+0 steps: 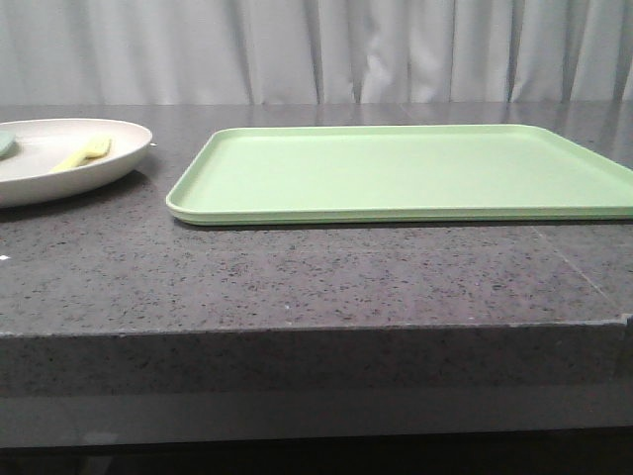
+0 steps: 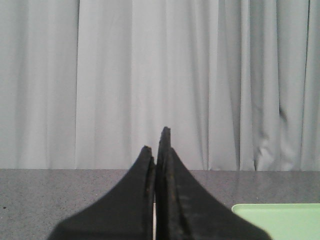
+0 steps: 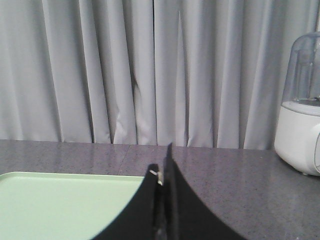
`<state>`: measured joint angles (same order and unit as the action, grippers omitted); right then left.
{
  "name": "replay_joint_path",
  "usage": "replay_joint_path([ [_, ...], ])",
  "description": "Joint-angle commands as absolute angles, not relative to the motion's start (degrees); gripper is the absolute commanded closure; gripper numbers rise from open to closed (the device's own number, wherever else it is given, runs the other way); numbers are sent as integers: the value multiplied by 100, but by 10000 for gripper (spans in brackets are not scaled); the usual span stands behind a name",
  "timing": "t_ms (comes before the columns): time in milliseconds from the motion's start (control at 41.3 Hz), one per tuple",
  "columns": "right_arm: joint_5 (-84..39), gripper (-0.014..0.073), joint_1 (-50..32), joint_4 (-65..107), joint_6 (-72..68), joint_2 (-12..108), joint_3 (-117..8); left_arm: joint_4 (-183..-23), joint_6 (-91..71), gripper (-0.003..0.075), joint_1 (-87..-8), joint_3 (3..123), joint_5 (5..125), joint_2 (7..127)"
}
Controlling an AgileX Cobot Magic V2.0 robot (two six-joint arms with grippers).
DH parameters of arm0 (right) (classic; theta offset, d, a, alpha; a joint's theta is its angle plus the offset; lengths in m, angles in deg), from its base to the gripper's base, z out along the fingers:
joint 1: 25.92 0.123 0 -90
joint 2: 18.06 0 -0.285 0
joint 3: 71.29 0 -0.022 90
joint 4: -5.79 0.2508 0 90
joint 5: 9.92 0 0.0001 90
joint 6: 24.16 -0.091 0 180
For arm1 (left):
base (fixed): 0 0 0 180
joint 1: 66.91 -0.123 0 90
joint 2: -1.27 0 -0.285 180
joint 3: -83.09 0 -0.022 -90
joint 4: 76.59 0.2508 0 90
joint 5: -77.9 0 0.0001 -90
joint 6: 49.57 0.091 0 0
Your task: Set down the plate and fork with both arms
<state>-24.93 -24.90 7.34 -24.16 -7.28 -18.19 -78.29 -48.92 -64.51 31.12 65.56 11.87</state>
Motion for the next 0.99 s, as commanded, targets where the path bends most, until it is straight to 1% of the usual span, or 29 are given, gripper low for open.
replay_joint_path([
  [0, -2500, 713, -2525, 672, -2384, -221, -2477, -7877, -4957, 738, -6462, 3770, 6449, 1657],
  [145, -2981, 713, -2525, 672, -2384, 409, -3057, -7877, -4957, 738, -6462, 4487, 5822, 2298],
  [218, -3027, 713, -2525, 672, -2384, 713, -3186, -7877, -4957, 738, -6462, 4682, 5629, 2601],
  [460, -3037, 713, -2525, 672, -2384, 1381, -3197, -7877, -4957, 738, -6462, 4679, 5638, 3204],
  [726, -3005, 713, -2525, 672, -2384, 1597, -3197, -7877, -4957, 738, -6462, 4654, 5612, 3505],
  [968, -3015, 713, -2525, 672, -2384, 1597, -3197, -7877, -4957, 738, -6462, 4654, 5521, 3520],
])
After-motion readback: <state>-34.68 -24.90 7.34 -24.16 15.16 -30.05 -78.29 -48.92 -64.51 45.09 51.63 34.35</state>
